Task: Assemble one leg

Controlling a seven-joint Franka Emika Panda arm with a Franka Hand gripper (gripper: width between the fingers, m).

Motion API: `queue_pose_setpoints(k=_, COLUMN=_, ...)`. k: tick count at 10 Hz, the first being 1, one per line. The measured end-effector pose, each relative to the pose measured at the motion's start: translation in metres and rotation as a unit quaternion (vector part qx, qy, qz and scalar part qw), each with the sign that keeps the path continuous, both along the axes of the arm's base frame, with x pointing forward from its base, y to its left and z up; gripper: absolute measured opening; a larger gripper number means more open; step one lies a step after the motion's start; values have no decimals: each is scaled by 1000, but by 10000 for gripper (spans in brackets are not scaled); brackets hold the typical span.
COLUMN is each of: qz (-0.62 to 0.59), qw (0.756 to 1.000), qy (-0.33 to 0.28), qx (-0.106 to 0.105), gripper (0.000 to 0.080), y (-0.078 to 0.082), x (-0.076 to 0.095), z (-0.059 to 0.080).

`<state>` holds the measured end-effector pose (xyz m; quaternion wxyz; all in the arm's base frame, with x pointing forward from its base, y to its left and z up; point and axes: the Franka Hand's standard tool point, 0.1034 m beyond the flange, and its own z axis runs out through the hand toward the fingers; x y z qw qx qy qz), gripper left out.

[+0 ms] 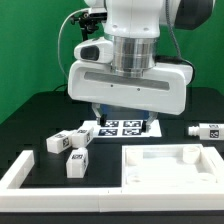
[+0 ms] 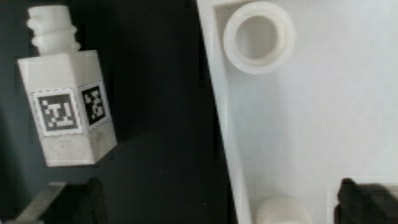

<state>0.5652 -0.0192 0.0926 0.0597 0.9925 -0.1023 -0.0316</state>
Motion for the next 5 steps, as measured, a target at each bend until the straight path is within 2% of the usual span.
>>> queue_pose_setpoints(k=1, qz=32, qw=999, qy=7, qx=0, gripper=649, y=-8, x=-1, z=-2)
queue_pose_setpoints(k=2, qz=59, qw=998, qy=23, qx=-1, gripper=649, y=-31, x=1, z=-6)
queue_pose_setpoints(k=3, qz=67, qw=997, qy=47, qx=4, gripper=649, y=-51, x=8, z=-5)
queue_pose_setpoints(k=4, qz=83, qw=996, qy=42, qx=-1, gripper=649, y=-66, x=22, z=-4)
queue_pose_setpoints(k=5, qz=89, qw=995, qy=49, qx=-1, gripper=649, y=-78, x=26, z=-5)
